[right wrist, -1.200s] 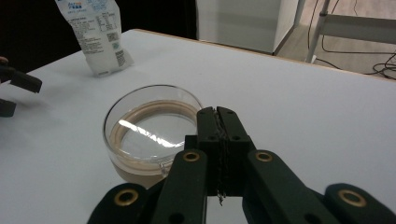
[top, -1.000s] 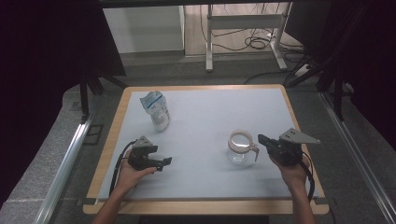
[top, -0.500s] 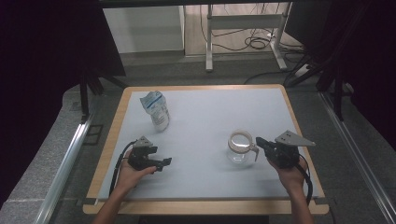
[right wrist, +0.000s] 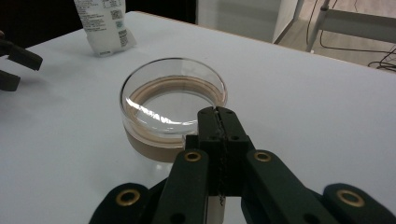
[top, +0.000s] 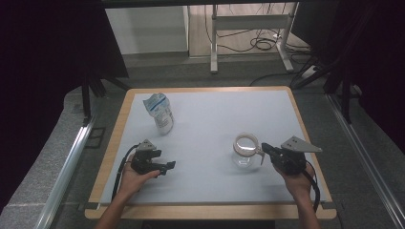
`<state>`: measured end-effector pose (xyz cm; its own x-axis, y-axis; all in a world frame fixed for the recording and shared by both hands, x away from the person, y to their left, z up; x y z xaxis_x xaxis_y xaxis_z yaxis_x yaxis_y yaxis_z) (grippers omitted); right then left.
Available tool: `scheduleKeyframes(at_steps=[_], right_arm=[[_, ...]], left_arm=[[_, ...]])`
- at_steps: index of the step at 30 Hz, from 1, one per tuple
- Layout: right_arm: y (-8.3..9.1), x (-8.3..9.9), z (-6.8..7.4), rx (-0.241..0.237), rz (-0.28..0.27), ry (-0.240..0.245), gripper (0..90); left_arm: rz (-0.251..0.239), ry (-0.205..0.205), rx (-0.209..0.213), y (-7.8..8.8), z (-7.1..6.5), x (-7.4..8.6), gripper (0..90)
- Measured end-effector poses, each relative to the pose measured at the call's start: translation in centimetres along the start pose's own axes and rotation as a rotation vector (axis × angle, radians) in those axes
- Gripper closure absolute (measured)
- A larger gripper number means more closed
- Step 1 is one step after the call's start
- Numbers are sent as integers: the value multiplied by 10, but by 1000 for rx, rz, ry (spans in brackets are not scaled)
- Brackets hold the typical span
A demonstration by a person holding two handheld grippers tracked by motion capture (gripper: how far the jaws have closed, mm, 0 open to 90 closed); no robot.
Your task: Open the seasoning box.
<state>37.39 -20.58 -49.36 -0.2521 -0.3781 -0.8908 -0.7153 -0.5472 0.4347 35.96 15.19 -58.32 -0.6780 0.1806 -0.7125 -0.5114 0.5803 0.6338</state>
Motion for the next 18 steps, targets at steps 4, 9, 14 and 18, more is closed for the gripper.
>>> scheduleKeyframes(at_steps=[4,9,14,18], right_arm=[[0,0,0,0,-3,-1,900],[0,0,0,-5,-7,-8,900],[0,1,0,-3,-9,-6,900],[0,1,0,-7,-12,-10,900]], left_arm=[[-16,-1,6,2,-2,-2,242],[-33,-10,12,3,-5,-5,326],[-36,-15,19,2,-7,-8,353],[-31,-13,18,1,-7,-7,347]])
Point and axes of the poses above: each handheld gripper's, and its own axes: y roughly backward along the jaws, x roughly out of its underside, z roughly to its left, the point moved 9 cm from there along -y, roughly forward along the jaws, and after that the axes turned 7 degrees about y, right-handed, at the moved point
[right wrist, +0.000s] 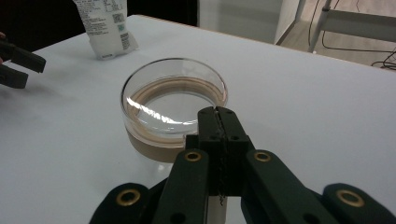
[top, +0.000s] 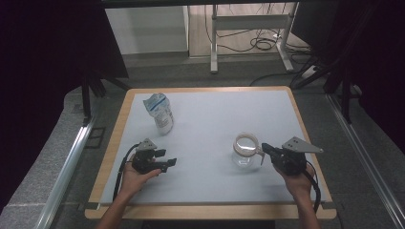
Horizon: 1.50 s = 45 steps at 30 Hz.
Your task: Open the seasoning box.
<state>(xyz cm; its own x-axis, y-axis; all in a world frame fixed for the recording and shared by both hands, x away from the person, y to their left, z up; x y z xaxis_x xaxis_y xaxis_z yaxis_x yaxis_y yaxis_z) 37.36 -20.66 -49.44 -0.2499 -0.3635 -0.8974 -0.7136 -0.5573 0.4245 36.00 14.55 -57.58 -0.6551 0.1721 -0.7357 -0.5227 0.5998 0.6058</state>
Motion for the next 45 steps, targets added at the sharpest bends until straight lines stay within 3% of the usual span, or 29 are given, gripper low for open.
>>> scheduleKeyframes(at_steps=[4,7,11,12,13,16,20,27,33,45], right_arm=[[0,2,0,1,2,-2,900],[0,2,0,2,5,1,900],[-1,2,0,2,5,2,900],[-1,2,0,1,5,2,900],[-1,2,-1,0,4,1,900],[-1,2,-1,0,3,2,900],[-1,3,-1,-2,1,1,900],[-1,3,-1,0,2,1,900],[-1,3,-1,0,0,2,900],[0,3,-1,-5,1,2,900]], left_arm=[[-5,-1,0,-1,-1,-1,358],[-11,-11,14,-3,-7,-6,434],[-34,-36,44,-7,-19,-18,654],[-45,-49,60,-8,-24,-24,654],[-63,-74,86,-11,-36,-35,761],[-79,-99,108,-15,-48,-45,876],[-62,-154,137,-31,-70,-63,898],[-41,-184,171,-49,-90,-76,900],[-21,-231,219,-68,-118,-92,900],[6,-270,248,-91,-147,-103,900]])
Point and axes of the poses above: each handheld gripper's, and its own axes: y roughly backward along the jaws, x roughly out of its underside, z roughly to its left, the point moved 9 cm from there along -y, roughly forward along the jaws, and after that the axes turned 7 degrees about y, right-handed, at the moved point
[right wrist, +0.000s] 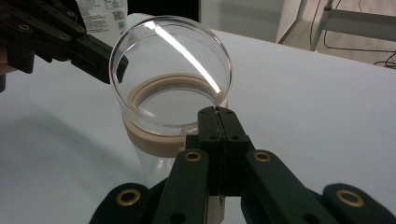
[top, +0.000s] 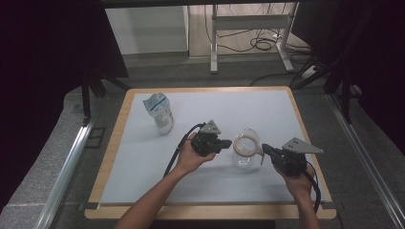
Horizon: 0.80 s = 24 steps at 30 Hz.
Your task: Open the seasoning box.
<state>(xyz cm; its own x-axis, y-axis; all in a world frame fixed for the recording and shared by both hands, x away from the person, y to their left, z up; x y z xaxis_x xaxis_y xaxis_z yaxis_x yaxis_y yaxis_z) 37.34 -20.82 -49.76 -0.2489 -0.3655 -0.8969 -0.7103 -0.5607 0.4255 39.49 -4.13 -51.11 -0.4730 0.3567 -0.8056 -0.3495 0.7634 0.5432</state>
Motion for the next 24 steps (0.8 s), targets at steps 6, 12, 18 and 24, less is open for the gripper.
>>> scheduleKeyframes(at_steps=[6,12,18,24], right_arm=[[0,0,0,0,-1,3,900],[0,0,0,2,-1,4,900],[0,0,0,2,-3,6,900],[1,0,0,1,-5,5,900]], left_arm=[[-6,-7,7,-3,-4,-4,900],[-13,-11,10,-3,-6,-7,900],[-16,-8,21,-4,-8,-9,900],[-15,-10,24,-5,-9,-9,900]])
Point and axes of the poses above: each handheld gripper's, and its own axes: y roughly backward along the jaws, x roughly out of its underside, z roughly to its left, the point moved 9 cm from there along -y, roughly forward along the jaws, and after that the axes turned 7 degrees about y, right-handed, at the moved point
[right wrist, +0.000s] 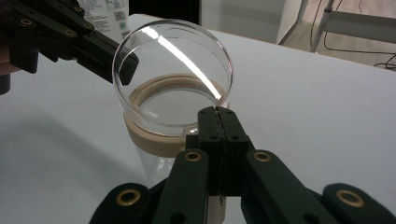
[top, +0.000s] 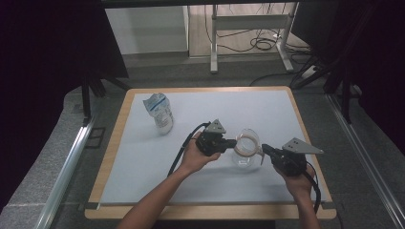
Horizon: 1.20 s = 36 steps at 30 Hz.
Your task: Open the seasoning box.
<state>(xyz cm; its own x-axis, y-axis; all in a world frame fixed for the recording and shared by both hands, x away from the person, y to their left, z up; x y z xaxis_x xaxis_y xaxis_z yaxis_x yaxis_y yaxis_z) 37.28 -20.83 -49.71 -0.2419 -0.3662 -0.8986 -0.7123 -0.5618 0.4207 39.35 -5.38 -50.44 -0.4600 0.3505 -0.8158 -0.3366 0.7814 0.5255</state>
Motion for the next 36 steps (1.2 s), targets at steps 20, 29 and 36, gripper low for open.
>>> scheduleKeyframes(at_steps=[20,29,36], right_arm=[[-7,58,-56,92,87,-172,784],[-20,76,-58,96,158,-168,595],[-26,85,-59,101,199,-172,524]], left_arm=[[-13,-25,17,-3,-15,-9,900],[-14,-32,18,-3,-18,-12,900],[-15,-56,22,-4,-26,-19,900]])
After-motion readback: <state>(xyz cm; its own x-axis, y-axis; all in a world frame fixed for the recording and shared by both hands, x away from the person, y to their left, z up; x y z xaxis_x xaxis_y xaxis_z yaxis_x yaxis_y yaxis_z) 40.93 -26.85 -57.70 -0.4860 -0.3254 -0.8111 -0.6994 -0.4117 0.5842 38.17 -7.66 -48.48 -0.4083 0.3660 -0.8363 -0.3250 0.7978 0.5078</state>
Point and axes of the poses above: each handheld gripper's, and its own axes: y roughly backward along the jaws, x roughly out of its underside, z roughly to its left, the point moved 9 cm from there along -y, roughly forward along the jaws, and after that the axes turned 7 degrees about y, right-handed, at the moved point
